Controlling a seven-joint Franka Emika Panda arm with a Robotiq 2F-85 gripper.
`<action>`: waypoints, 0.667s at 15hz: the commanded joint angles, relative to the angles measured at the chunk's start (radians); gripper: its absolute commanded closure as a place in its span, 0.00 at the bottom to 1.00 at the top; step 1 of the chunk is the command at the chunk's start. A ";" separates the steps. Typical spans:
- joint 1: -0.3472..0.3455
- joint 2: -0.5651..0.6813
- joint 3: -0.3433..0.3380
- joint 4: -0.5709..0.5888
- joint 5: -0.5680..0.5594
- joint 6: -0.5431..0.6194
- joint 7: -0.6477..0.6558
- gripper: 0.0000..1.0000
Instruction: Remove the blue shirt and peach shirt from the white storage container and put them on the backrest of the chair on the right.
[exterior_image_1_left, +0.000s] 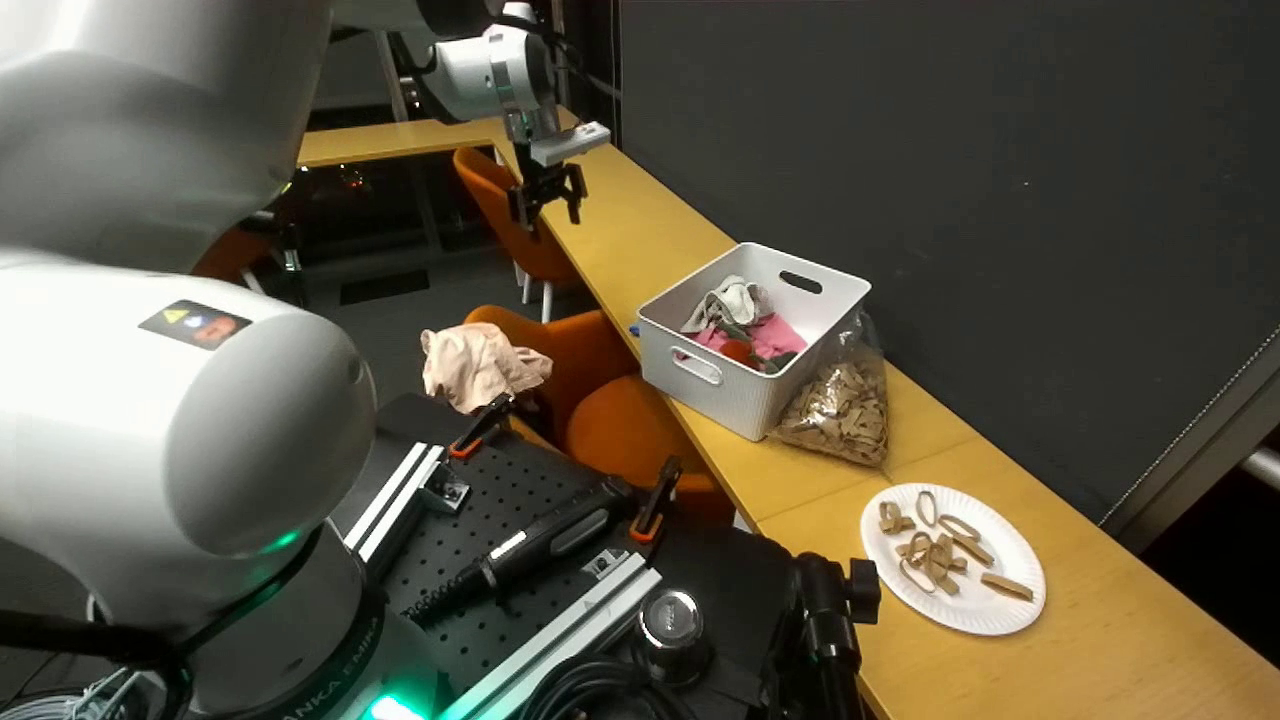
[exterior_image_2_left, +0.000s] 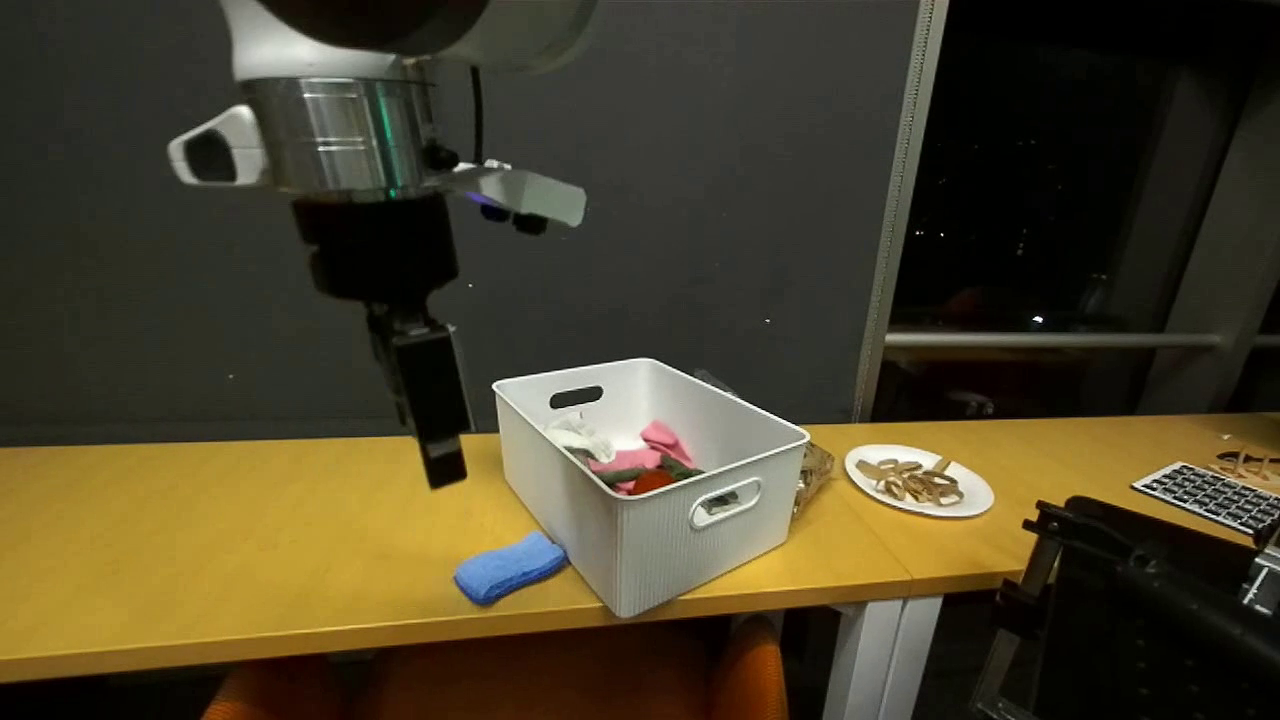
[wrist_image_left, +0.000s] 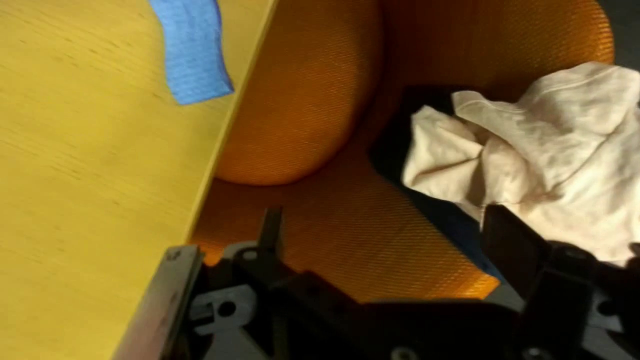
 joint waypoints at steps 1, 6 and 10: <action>-0.075 -0.099 -0.020 -0.041 0.008 0.067 0.058 0.00; -0.196 -0.163 -0.034 -0.033 0.055 0.110 0.085 0.00; -0.262 -0.198 -0.047 -0.075 0.075 0.158 0.118 0.00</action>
